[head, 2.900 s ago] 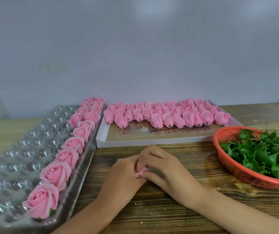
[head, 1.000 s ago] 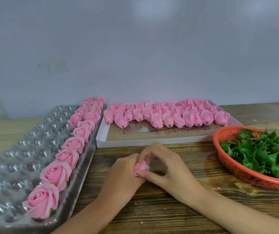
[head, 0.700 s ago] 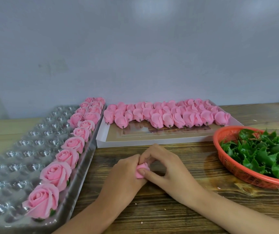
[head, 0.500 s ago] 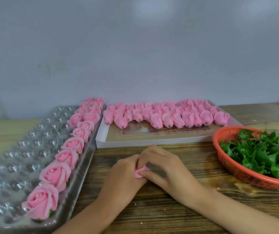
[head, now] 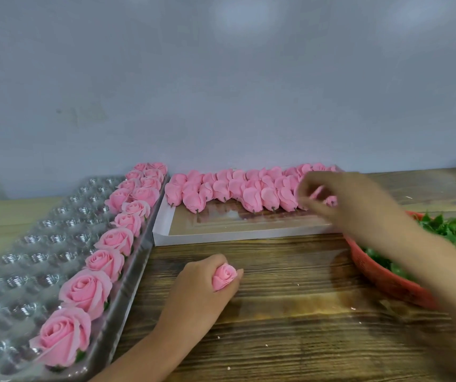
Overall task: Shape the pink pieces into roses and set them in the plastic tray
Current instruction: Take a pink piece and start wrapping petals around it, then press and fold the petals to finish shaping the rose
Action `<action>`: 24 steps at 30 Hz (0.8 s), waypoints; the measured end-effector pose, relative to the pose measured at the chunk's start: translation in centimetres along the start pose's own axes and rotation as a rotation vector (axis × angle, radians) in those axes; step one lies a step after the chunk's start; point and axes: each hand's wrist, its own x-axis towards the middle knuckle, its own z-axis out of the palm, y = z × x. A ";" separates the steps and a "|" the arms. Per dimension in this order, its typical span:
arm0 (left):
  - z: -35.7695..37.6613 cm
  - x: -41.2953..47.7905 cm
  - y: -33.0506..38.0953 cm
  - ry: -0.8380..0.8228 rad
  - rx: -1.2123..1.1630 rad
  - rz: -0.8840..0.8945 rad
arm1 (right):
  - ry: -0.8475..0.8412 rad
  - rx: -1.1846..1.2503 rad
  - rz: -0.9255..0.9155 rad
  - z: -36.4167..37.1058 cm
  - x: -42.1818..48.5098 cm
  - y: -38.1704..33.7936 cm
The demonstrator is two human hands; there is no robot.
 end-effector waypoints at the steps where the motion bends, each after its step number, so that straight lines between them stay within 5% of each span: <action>1: 0.0 0.0 0.0 -0.003 0.003 0.000 | 0.001 -0.062 0.078 -1.3 0.3 1.7; 6: -0.1 -0.1 0.2 -0.014 0.029 0.007 | -0.159 -0.273 0.396 -5.0 0.5 9.5; 11: -0.1 -0.2 0.2 -0.016 0.042 0.007 | -0.312 -0.309 0.478 -4.2 0.6 14.2; 19: -0.1 -0.2 0.1 -0.014 0.034 0.010 | -0.216 -0.398 0.416 -3.6 0.8 15.0; 24: -0.1 0.0 0.0 0.056 -0.016 0.010 | 0.017 -0.267 0.423 -4.7 0.8 14.1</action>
